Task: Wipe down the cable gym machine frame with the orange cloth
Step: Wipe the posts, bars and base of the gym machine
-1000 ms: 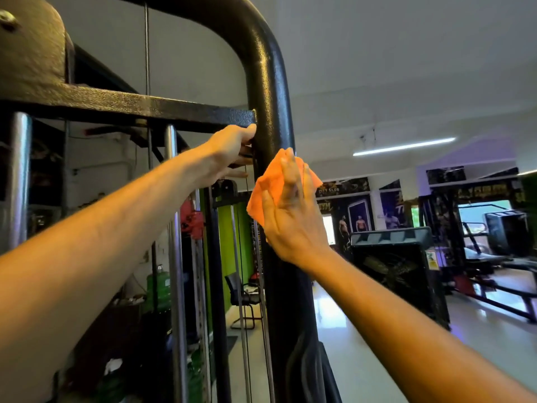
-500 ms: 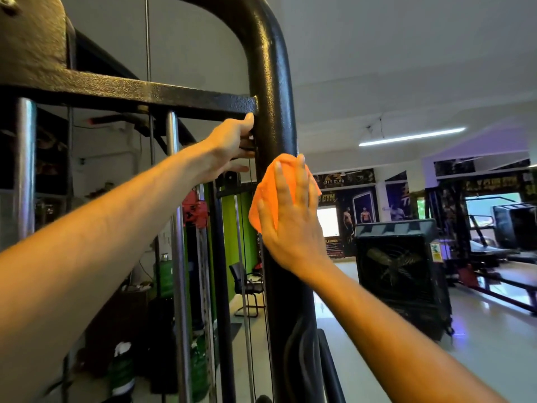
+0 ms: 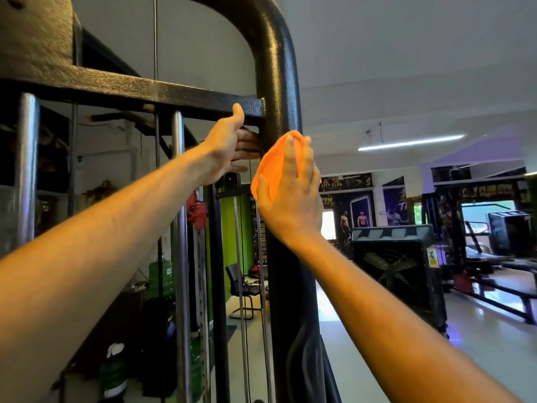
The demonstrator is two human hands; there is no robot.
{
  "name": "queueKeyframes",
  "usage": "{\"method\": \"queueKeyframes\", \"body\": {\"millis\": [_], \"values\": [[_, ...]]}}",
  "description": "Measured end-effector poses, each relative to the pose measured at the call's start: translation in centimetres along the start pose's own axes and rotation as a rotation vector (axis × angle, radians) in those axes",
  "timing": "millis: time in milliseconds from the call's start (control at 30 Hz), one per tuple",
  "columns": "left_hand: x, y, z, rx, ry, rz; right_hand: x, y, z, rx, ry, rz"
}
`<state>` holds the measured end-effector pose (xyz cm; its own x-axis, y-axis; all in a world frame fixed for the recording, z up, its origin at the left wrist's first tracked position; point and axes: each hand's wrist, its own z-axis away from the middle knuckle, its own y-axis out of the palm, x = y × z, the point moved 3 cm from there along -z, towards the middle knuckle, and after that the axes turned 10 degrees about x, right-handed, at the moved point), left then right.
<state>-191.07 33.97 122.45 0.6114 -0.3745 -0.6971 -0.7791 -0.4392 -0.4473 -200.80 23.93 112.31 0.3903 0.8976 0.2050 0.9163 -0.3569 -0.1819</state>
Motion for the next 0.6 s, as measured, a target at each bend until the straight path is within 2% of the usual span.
{"method": "queueKeyframes", "body": {"millis": [200, 433, 600], "values": [[-0.2, -0.5, -0.5, 0.042, -0.002, -0.004, 1.9, -0.6, -3.9, -0.027, 0.104, 0.025], [0.6, 0.4, 0.2, 0.057, 0.029, 0.023, 0.6, 0.1, 2.7, -0.013, 0.023, 0.056], [0.4, 0.2, 0.8, 0.095, 0.019, 0.026, 0.8, -0.2, 0.6, 0.005, 0.062, 0.027]]}}
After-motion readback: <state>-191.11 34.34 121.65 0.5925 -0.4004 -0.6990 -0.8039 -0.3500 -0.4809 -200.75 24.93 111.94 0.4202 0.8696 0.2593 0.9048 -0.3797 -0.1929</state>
